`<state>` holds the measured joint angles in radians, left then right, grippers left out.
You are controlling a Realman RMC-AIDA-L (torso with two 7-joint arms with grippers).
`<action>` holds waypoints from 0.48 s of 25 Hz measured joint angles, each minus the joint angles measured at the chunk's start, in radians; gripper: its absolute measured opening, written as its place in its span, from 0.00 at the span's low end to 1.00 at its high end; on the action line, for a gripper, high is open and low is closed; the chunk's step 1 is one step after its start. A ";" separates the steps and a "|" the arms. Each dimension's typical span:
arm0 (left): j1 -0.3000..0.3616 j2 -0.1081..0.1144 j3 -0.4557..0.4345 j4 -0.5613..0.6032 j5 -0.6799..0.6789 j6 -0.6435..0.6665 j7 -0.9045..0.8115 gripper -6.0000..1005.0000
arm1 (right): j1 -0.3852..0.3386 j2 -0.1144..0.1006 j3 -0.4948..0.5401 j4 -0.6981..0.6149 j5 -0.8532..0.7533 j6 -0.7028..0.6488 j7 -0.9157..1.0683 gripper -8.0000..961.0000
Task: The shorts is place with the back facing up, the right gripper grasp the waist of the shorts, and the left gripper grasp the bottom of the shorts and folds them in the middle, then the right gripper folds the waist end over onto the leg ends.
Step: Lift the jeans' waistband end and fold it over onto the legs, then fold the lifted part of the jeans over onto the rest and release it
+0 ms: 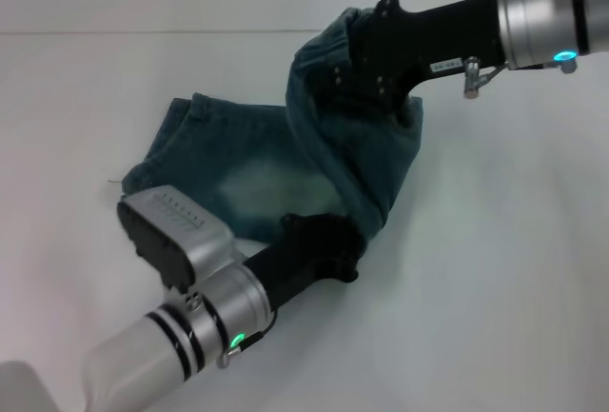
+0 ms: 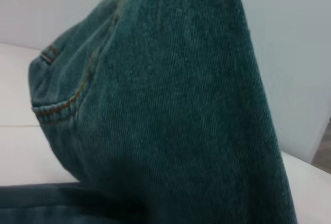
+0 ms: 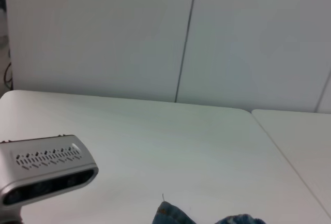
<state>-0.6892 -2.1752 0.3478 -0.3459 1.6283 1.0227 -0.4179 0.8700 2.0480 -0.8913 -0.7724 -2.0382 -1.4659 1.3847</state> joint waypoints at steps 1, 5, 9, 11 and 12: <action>0.011 0.000 -0.002 0.000 0.000 0.003 0.007 0.01 | 0.006 0.000 -0.005 0.009 0.000 0.003 -0.004 0.06; 0.072 0.000 -0.011 0.006 0.002 0.053 0.074 0.01 | 0.023 -0.001 -0.027 0.026 -0.019 0.019 -0.005 0.06; 0.185 0.003 -0.048 0.133 0.001 0.189 0.079 0.01 | 0.034 0.004 -0.038 0.028 -0.043 0.035 -0.002 0.06; 0.235 0.003 -0.068 0.204 -0.001 0.251 0.051 0.01 | 0.040 0.005 -0.039 0.028 -0.046 0.042 -0.003 0.06; 0.272 0.003 -0.090 0.267 -0.004 0.293 0.019 0.01 | 0.046 0.007 -0.040 0.029 -0.047 0.048 -0.005 0.06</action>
<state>-0.4170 -2.1723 0.2574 -0.0790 1.6245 1.3159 -0.3991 0.9156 2.0547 -0.9310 -0.7436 -2.0855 -1.4181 1.3802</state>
